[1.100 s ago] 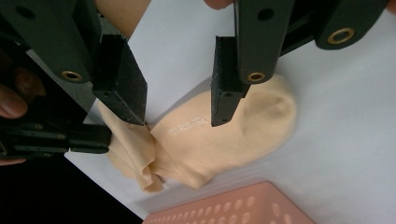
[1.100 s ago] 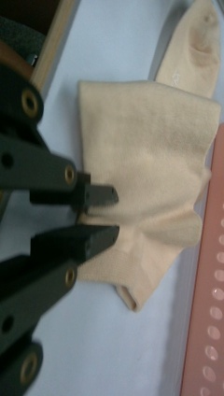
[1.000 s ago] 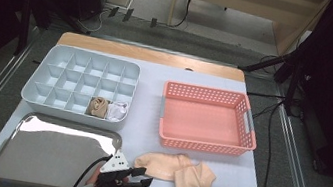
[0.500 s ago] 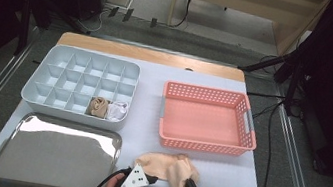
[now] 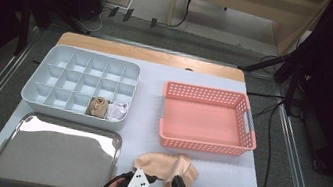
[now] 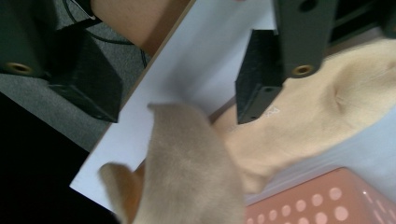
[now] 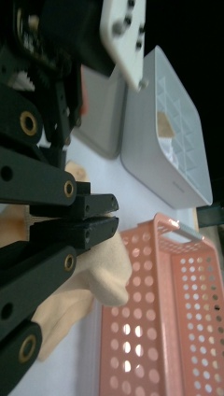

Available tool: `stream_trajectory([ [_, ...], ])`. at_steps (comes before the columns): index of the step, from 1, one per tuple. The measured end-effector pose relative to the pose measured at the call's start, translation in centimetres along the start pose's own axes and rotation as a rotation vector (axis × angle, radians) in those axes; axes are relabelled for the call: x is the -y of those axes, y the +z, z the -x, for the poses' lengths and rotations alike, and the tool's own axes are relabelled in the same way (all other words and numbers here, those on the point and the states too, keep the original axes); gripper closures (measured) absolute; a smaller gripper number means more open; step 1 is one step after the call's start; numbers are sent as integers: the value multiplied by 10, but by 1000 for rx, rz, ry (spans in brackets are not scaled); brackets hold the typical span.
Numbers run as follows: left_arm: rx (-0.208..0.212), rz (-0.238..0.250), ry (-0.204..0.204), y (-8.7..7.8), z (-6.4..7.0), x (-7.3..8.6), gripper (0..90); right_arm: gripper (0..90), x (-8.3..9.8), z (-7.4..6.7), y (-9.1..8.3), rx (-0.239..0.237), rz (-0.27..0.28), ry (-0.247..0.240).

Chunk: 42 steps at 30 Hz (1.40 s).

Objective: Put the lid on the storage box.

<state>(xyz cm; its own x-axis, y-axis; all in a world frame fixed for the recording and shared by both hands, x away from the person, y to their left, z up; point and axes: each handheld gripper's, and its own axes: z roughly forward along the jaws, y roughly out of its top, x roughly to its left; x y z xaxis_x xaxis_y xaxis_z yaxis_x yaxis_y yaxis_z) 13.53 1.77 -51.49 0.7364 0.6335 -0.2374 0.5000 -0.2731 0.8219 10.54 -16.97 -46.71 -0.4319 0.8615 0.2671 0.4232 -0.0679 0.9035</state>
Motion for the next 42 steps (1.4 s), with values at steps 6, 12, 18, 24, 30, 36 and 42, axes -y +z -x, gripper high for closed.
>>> stream_trajectory([
  [6, -38, -22, 0, 1, -8, 0, 626, 889, -5, -6, -4, -60, 24, -3],
  [12, 24, -67, 32, -16, -19, -3, 865, 889, -1, 7, -5, -19, 3, 29],
  [18, 39, -127, -76, -20, -50, -5, 847, 856, 8, 21, 13, 33, -52, 2],
  [24, 13, -126, -147, -23, -72, -4, 816, 751, 22, 38, 23, -1, -63, -35],
  [30, 5, -138, -173, -19, -79, 0, 793, 755, 42, 37, 10, -69, -64, -109],
  [36, -4, -122, -190, -21, -80, -1, 778, 741, 60, 25, 23, -137, -99, -197],
  [42, -5, -122, -194, -21, -82, -2, 809, 636, 77, 24, 35, -147, -126, -238],
])
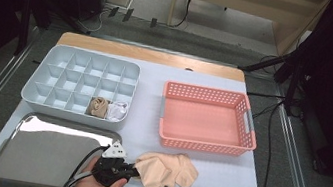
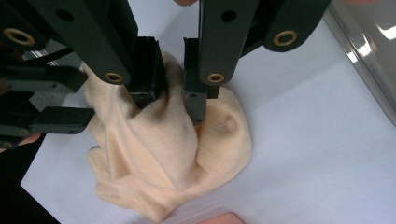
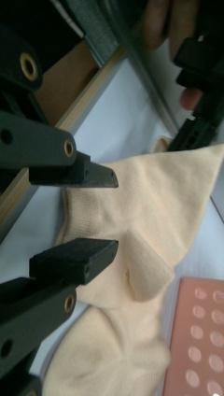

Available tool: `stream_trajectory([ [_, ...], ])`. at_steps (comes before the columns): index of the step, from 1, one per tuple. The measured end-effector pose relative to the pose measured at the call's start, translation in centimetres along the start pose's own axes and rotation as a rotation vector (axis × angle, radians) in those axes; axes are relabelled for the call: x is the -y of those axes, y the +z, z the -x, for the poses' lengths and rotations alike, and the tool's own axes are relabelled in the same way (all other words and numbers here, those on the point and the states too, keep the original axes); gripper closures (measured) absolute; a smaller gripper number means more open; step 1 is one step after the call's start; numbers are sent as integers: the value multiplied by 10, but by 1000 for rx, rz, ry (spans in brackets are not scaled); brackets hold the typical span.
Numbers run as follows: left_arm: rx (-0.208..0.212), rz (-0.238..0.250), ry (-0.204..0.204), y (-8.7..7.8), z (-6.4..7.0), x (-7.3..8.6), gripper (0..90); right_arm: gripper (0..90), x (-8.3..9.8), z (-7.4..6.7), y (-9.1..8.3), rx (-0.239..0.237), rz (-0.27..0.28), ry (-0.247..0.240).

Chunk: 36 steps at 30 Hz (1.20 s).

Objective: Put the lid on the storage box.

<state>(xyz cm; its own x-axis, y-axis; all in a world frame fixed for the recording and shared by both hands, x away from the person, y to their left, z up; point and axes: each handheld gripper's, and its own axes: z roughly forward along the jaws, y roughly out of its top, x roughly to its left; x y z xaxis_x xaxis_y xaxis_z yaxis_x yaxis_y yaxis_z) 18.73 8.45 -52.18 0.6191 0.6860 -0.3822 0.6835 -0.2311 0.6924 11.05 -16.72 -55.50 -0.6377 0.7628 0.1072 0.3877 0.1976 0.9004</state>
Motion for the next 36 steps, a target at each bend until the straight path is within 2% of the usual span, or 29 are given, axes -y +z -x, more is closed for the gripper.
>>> stream_trajectory([
  [4, -3, 7, -4, -1, -1, 0, 807, 663, 5, -5, 5, 31, 14, -65],
  [5, -2, 7, -5, -2, -1, 0, 809, 702, 5, -6, 6, 46, 15, -65],
  [7, 2, 7, -3, -3, -2, 0, 832, 851, 4, -8, 7, 67, 11, -71],
  [10, 14, 2, 0, -5, -2, 0, 855, 882, -2, -8, 5, 57, -15, -75],
  [14, 23, -5, 7, -8, -3, -1, 858, 884, -15, -6, -10, 12, 52, -6],
  [15, 45, -15, 11, -9, -3, -1, 858, 884, -19, -5, -15, 8, 76, 5],
  [16, 75, -44, 32, -9, -3, -2, 858, 884, -24, -5, -21, 6, 96, 13],
  [18, 98, -68, 49, -11, -2, -2, 858, 885, -33, -3, -33, -19, 134, 72],
  [20, 152, -98, 76, -14, 0, -4, 857, 885, -39, -1, -42, -33, 169, 122],
  [21, 159, -107, 85, -15, 0, -5, 856, 885, -42, 2, -47, -42, 189, 169],
  [23, 169, -110, 93, -18, 0, -7, 844, 885, -45, 7, -50, -40, 207, 225],
  [26, 160, -93, 69, -20, -5, -8, 796, 885, -46, 21, -47, -7, 200, 315],
  [28, 124, -76, 64, -19, -9, -7, 761, 885, -46, 30, -41, 1, 178, 363],
  [31, 84, -27, 30, -16, -14, -7, 741, 882, -44, 44, -28, 40, 156, 415],
  [33, 60, -8, 17, -14, -17, -7, 728, 881, -42, 51, -18, 78, 150, 413],
  [36, 30, 3, -4, -13, -21, -7, 637, 879, -43, 61, -7, 110, 140, 392],
])
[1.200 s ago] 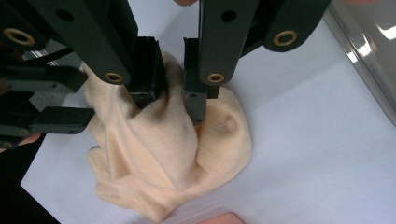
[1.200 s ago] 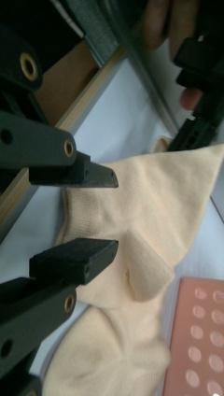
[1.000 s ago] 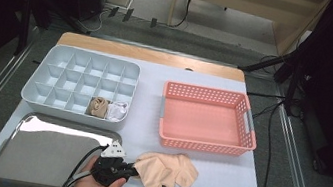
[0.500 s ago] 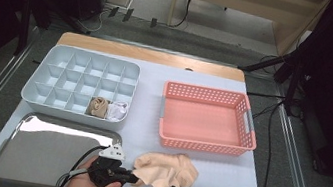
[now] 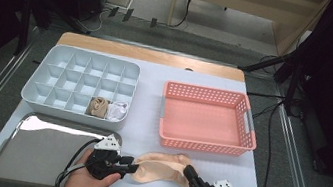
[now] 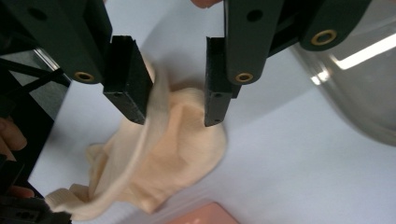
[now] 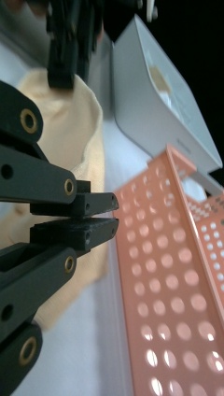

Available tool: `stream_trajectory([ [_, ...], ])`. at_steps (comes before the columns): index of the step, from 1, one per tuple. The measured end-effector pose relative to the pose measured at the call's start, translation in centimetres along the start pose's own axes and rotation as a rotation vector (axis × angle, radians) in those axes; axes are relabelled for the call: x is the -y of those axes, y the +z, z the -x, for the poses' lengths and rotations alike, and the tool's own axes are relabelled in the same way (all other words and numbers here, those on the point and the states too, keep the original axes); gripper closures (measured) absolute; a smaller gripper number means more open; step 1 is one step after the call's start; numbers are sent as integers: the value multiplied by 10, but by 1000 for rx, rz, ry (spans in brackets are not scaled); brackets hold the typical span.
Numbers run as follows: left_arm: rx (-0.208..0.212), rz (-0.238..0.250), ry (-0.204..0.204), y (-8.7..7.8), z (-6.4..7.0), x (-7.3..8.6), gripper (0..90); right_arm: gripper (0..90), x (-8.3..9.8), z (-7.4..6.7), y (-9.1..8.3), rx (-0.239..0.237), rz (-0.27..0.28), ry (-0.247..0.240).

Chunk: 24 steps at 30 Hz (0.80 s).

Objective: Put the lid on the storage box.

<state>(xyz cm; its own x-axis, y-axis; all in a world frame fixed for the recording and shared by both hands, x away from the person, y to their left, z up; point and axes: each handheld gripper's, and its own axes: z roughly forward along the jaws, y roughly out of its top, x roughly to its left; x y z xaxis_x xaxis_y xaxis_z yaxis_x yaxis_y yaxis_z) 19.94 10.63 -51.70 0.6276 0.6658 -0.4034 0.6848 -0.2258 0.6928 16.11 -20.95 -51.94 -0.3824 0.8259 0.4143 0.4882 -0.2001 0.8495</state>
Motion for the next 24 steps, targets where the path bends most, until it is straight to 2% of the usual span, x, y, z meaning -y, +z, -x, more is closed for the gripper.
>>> stream_trajectory([
  [3, -3, 14, -18, -1, -4, 2, 644, 831, -3, 6, 10, 29, -3, -14],
  [5, 0, 14, -21, -3, -6, 3, 711, 748, -4, 10, 16, 34, 12, -27],
  [7, 5, 27, -26, -5, -6, 3, 771, 686, -5, 13, 15, 25, 49, -13],
  [10, 20, 31, -36, -6, -7, 3, 842, 678, -5, 18, 7, 38, 75, -36],
  [12, 17, 30, -32, -6, -7, 4, 845, 678, -5, 23, 2, 54, 62, -50],
  [14, 17, 43, -37, -7, -7, 5, 784, 669, -3, 28, 1, 61, 50, -49],
  [16, 25, 37, -40, -8, -7, 5, 731, 653, -2, 30, 5, 57, 21, -42],
  [19, 35, 24, -41, -8, -5, 5, 671, 623, -2, 30, 12, 63, 11, -54],
  [22, 27, 14, -38, -8, -4, 6, 689, 615, -1, 25, 21, 64, -18, -86],
  [24, 5, 9, -43, -8, -4, 6, 777, 628, 1, 21, 27, 57, -45, -119],
])
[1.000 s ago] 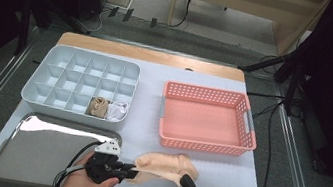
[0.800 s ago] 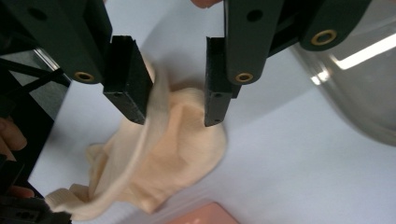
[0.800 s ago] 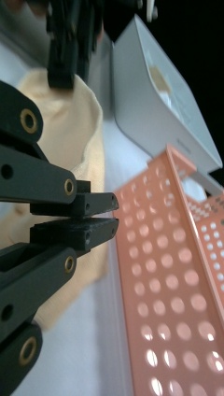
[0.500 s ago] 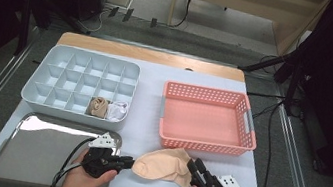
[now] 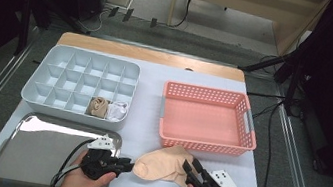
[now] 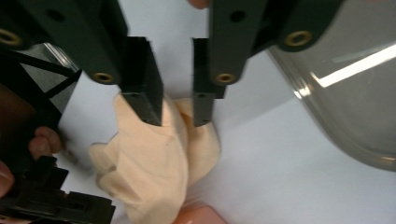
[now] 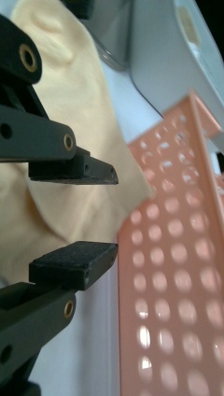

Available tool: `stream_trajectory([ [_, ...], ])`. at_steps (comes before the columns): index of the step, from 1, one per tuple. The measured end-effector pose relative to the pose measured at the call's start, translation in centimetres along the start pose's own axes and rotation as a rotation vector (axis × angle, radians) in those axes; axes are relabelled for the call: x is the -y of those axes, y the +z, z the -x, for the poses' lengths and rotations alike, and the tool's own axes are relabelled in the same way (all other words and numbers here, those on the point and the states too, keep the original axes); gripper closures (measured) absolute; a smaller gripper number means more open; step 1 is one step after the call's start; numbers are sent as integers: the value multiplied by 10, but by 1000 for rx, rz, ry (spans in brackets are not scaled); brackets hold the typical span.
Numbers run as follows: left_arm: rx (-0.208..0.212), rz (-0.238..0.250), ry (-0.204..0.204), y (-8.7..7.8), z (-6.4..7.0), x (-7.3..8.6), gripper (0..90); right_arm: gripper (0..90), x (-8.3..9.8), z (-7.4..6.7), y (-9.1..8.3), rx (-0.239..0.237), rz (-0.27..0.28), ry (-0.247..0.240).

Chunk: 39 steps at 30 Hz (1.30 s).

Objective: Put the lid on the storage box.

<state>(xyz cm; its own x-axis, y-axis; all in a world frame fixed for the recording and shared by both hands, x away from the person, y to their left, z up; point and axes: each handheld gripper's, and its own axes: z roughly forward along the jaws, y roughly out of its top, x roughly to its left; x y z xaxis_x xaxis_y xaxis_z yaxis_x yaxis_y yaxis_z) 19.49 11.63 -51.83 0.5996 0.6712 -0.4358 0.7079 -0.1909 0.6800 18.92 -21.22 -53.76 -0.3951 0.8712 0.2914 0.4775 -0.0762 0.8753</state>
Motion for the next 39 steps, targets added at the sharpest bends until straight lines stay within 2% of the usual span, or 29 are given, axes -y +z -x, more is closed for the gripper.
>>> stream_trajectory([
  [2, 0, 6, -3, -1, -1, 0, 816, 657, 2, -8, 2, -39, -20, -28],
  [3, -1, 13, -6, -2, -1, 0, 821, 657, 2, -13, 2, -40, -37, -58],
  [5, -2, 20, -8, -3, -2, 0, 828, 670, 6, -22, 3, 30, -74, -150],
  [7, 3, 20, -3, -4, -1, 0, 839, 736, 9, -23, 6, 57, -102, -179],
  [9, 8, 19, 2, -4, 1, 1, 859, 845, 10, -20, 6, 63, -106, -155],
  [10, 12, 20, 8, -3, 1, 1, 867, 867, 9, -19, 5, 54, -101, -150],
  [15, 9, 43, 9, -4, 3, 0, 892, 878, 3, -23, -6, 26, -57, -125],
  [19, 11, 58, 2, -8, 2, -1, 877, 872, -2, -27, -21, 35, -39, -115],
  [21, 16, 68, -1, -9, 2, -1, 864, 874, -2, -28, -30, 51, -57, -89],
  [23, -13, 89, 8, -12, 3, -1, 843, 874, 2, -30, -36, 71, -86, -62],
  [26, -13, 106, 10, -14, 5, -1, 815, 858, 6, -31, -42, 113, -116, -52],
  [27, -9, 109, 15, -14, 6, -1, 799, 835, 8, -31, -43, 106, -126, -43],
  [28, -12, 111, 16, -13, 7, -1, 784, 802, 9, -30, -43, 74, -134, -43],
  [30, -7, 106, 18, -10, 10, 0, 744, 755, 10, -29, -45, -27, -137, -51],
  [32, -16, 105, 17, -5, 13, 1, 680, 728, 7, -24, -51, -44, -109, -39],
  [34, 0, 103, 22, 0, 16, 2, 640, 720, 3, -14, -57, -27, -62, 5],
  [36, 8, 102, 32, 4, 21, 3, 580, 715, 0, -2, -59, 33, -30, 39],
  [39, -7, 83, 55, 12, 25, 4, 564, 701, 5, 9, -55, 77, -32, 77],
])
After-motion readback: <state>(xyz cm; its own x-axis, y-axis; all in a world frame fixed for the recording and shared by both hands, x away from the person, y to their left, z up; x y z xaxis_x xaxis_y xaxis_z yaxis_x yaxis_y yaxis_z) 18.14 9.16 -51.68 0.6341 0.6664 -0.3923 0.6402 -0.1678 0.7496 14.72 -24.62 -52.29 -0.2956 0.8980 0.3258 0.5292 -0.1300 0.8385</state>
